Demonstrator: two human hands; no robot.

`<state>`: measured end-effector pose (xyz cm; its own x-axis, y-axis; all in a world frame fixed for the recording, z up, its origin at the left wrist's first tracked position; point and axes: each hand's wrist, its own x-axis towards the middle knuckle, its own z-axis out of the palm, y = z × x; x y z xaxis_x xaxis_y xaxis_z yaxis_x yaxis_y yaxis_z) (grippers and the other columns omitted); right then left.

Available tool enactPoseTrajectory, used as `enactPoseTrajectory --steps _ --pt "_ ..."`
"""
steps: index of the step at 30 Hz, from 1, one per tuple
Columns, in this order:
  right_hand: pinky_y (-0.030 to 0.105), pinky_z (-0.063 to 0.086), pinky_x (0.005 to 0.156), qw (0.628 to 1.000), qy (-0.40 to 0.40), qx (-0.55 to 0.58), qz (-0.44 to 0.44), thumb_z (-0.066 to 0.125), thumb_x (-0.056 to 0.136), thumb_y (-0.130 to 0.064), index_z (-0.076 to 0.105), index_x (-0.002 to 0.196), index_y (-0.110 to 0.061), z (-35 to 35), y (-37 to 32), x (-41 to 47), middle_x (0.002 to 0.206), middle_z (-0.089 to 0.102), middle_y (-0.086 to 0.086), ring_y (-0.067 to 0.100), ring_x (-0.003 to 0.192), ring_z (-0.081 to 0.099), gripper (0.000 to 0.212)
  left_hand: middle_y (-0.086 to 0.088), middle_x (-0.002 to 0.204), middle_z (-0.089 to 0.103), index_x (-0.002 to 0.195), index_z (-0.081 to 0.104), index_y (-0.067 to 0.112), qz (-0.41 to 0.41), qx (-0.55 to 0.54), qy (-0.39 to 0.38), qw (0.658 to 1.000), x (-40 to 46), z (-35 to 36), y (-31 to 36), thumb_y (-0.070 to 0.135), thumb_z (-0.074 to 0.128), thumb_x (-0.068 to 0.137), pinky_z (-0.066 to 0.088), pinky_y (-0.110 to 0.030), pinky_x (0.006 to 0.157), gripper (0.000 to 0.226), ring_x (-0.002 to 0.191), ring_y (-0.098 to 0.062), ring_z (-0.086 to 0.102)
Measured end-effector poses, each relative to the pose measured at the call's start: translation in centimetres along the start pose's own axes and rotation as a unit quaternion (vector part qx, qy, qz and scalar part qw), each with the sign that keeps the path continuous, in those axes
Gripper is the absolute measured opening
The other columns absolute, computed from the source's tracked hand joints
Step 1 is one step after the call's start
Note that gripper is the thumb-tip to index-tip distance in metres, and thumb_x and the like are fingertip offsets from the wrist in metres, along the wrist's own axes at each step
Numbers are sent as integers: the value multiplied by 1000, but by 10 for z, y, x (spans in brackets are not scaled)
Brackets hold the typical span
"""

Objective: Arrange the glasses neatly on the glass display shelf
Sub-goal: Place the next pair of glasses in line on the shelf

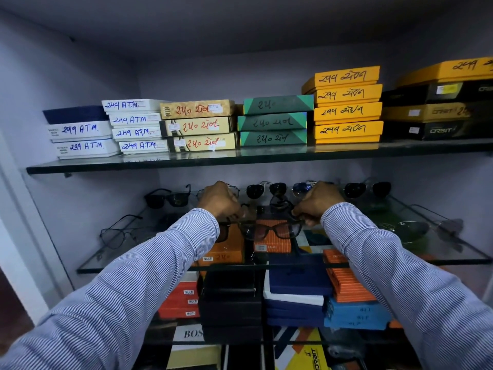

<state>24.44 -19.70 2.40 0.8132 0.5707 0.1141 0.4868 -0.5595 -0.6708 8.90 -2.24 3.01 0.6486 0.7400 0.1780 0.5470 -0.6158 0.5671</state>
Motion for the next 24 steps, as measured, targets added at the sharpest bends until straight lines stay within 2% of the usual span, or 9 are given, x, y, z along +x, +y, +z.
enactPoseTrajectory --steps 2,5,9,14,16,18,19,21,24 --pt "38 64 73 1000 -3 -1 6 87 67 -21 78 82 0 0 0 1 71 78 11 23 68 76 27 -5 104 80 95 82 10 3 9 -4 1000 1 -1 -1 19 90 70 50 -31 87 28 104 -22 70" --pt "31 63 61 999 -24 15 23 85 71 -14 77 83 3 -1 -2 1 69 77 14 21 54 71 22 -5 105 80 95 82 11 2 17 -14 1000 2 -2 -2 20 90 70 51 -31 86 28 103 -22 70" --pt "26 58 49 999 -36 13 32 84 74 -12 76 86 4 -2 -3 1 69 77 14 18 49 68 22 -4 104 80 96 83 12 2 24 -15 1000 3 -2 -3 21 90 71 53 -33 92 27 104 -22 70" --pt "20 52 44 999 -35 -2 34 80 80 -31 74 85 -3 -8 0 4 68 76 9 12 42 66 29 -2 102 79 92 82 13 7 14 -15 1000 3 -3 -3 21 90 72 49 -30 86 23 102 -20 69" --pt "25 58 51 1000 9 -12 27 80 79 -33 73 87 -4 -14 3 9 75 76 11 17 53 71 31 0 98 78 92 82 13 8 7 -13 1000 2 -4 -2 23 90 72 48 -28 82 24 98 -18 68" --pt "38 63 74 996 64 -52 14 83 74 -33 75 95 -3 -16 6 19 92 75 17 29 79 73 38 -2 99 78 92 82 11 16 3 -6 1000 3 -5 -1 25 91 72 47 -27 79 26 94 -17 67" --pt "40 62 80 994 80 -73 10 83 74 -33 75 99 -2 -15 7 22 97 74 18 32 86 72 41 -3 99 79 92 82 11 24 6 -4 1000 4 -6 0 26 90 72 48 -27 79 26 94 -18 68" --pt "37 60 83 990 85 -109 2 79 78 -30 75 103 0 -10 6 25 101 72 19 33 91 70 40 -4 97 80 88 83 12 43 20 2 999 4 -6 3 28 90 72 51 -29 82 23 96 -20 70" --pt "32 54 79 991 54 -122 1 72 82 -25 70 112 -3 2 5 29 111 70 19 34 98 68 37 -2 97 80 83 83 18 62 41 5 997 3 -6 8 33 88 73 56 -34 88 19 98 -21 71"
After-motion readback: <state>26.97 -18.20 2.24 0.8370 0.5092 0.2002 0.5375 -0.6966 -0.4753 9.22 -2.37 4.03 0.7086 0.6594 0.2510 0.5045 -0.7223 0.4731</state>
